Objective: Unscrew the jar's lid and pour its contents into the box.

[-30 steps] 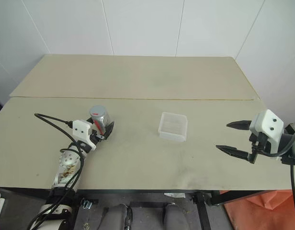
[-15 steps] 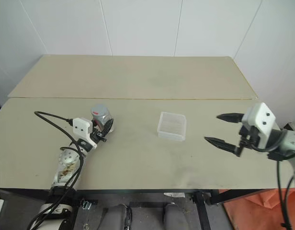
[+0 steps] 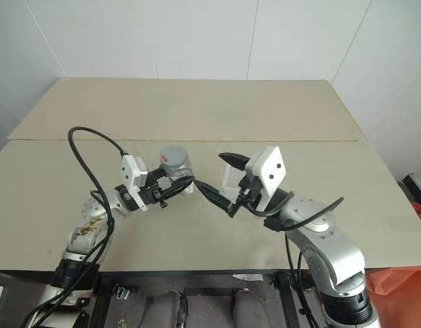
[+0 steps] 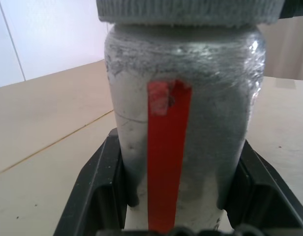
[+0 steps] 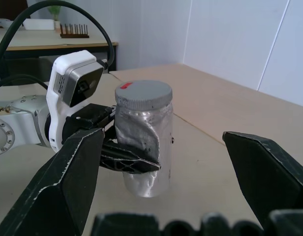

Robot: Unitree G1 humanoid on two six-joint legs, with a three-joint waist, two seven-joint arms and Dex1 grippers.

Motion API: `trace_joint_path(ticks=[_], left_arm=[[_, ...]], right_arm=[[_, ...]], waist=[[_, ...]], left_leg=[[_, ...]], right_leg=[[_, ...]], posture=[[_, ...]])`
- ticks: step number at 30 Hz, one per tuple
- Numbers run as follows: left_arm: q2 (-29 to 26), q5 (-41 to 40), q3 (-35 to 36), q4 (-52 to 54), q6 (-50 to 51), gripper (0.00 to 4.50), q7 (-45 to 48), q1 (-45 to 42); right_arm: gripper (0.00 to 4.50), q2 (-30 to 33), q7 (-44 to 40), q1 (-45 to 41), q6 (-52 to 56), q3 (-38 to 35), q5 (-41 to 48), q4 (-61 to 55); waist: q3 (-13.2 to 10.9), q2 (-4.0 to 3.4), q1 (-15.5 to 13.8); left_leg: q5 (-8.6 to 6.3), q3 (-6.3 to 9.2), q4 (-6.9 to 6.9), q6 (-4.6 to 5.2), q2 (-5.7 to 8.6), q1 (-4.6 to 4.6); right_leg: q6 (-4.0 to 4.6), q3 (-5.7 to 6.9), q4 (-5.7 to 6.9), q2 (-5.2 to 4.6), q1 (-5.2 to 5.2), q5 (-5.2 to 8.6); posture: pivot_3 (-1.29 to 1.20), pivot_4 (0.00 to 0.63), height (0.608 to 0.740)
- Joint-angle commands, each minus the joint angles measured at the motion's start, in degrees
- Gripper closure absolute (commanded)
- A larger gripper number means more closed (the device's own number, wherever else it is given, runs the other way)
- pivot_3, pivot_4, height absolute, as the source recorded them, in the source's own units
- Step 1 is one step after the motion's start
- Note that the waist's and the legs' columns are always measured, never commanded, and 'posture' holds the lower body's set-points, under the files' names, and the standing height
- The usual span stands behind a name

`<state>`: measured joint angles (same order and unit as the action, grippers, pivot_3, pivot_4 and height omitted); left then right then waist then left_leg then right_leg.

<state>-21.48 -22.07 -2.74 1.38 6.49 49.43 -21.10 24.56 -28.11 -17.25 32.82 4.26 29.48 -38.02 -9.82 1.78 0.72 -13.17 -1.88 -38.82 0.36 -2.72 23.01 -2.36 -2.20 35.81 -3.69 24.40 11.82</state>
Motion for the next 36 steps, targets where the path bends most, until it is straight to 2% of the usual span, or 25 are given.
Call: trace_joint_path(ticks=[1, 6, 25, 28, 32, 36], left_arm=[[0.54, 1.90, -2.35, 0.24, -2.40, 2.38, 1.58, -1.47], [1.55, 4.84, -4.81, 0.16, -5.16, 2.38, 1.41, -0.72], [2.62, 4.92, -5.23, 2.52, -5.44, 2.38, -0.22, 1.46], [2.55, 4.77, -5.18, 2.40, -5.27, 2.38, -0.07, 1.38], [2.64, 4.53, -5.26, 2.10, -5.15, 2.38, 0.24, 1.12], [2.52, 3.97, -5.46, 2.44, -4.76, 2.38, 1.03, 1.08]], right_arm=[[0.00, -1.83, 2.51, -2.59, -0.26, 2.01, -1.98, -1.40], [0.00, -3.64, 3.81, -4.72, -0.81, 5.01, -5.69, 1.58], [0.00, -5.64, 0.19, -5.01, -1.49, 5.53, -5.81, 5.02], [0.54, -5.94, 0.30, -4.87, -1.66, 5.49, -6.13, 5.18], [1.71, -6.01, 0.39, -4.30, -2.12, 5.69, -6.88, 5.24], [1.71, -5.57, -0.58, -4.11, -2.40, 5.88, -7.18, 5.18]], waist=[[0.00, 0.00, 0.00], [0.00, 0.00, 0.01], [0.00, 0.00, 0.06], [0.00, 0.00, 0.07], [0.00, 0.00, 0.06], [0.00, 0.00, 0.06]], left_leg=[[0.00, 0.00, 0.00, 0.00, -0.03, -0.01], [0.00, 0.00, 0.03, 0.00, -0.09, 0.02], [0.00, 0.00, 0.03, 0.00, -0.12, 0.07], [0.00, 0.01, 0.03, 0.00, -0.12, 0.07], [0.00, 0.01, 0.04, 0.00, -0.12, 0.07], [0.00, 0.00, 0.04, 0.00, -0.12, 0.09]], right_leg=[[0.00, 0.00, 0.00, 0.04, 0.00, 0.00], [0.06, -0.02, -0.01, 0.13, 0.04, -0.01], [0.05, -0.04, 0.00, 0.15, 0.11, 0.00], [0.05, -0.04, 0.00, 0.15, 0.11, 0.00], [0.05, -0.04, -0.01, 0.15, 0.11, 0.00], [0.05, -0.04, -0.01, 0.15, 0.13, 0.00]], posture=[[0.00, 0.150, 0.740], [0.00, 0.150, 0.740], [0.00, 0.150, 0.740], [0.00, 0.150, 0.740], [0.00, 0.150, 0.740], [0.00, 0.150, 0.740]])
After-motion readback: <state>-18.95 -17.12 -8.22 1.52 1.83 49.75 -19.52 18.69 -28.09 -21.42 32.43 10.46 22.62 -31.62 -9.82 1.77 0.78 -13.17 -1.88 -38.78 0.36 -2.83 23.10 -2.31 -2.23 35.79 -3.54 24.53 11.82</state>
